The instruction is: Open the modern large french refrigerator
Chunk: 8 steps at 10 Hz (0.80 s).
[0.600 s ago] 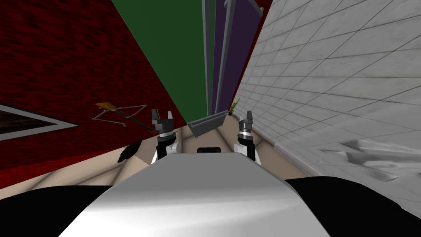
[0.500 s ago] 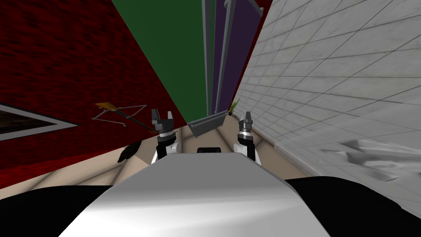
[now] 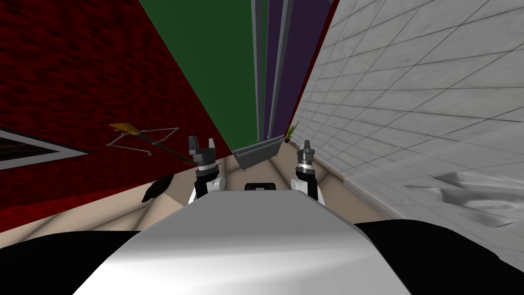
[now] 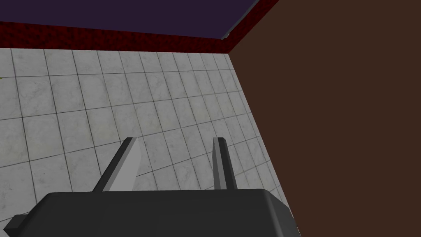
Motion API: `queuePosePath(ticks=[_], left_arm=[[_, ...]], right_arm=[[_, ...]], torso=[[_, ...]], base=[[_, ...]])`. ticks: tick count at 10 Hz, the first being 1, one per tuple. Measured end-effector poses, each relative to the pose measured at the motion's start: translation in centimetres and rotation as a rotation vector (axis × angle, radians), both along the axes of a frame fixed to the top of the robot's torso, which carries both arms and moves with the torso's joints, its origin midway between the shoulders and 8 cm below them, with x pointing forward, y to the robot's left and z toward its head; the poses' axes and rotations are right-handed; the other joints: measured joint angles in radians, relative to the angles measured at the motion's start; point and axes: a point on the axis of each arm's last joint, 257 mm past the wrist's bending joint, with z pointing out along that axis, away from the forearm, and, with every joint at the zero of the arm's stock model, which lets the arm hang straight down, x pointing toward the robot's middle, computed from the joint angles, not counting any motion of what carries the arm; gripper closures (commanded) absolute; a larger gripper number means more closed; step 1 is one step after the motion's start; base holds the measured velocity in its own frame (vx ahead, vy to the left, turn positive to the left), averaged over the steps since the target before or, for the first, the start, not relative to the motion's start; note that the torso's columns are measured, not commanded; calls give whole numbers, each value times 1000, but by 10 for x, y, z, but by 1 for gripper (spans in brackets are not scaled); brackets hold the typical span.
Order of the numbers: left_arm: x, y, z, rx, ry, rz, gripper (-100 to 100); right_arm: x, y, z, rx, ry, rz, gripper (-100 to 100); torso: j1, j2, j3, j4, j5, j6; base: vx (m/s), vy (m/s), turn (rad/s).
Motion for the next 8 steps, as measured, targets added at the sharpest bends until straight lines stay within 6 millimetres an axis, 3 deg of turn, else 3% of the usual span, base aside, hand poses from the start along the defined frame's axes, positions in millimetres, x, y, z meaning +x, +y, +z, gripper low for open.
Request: queuePosePath(ticks=[3,4,5,8], left_arm=[[0,0,0,0,0,0,0],[0,0,0,0,0,0,-100],[2,-2,-2,10,6,-12,-100],[10,-3,-16,14,27,-58,-100]], right_arm=[[0,0,0,0,0,0,0],[0,0,0,0,0,0,0],[0,0,0,0,0,0,0],[0,0,0,0,1,0,0]], torso=[[0,222,-443,221,0,0],[0,295,-590,295,0,0],[0,328,-660,328,0,0],[-1,340,-685,341,0,0]], base=[[0,0,0],[23,-9,-48],[34,-17,-51],[67,-41,-78]])
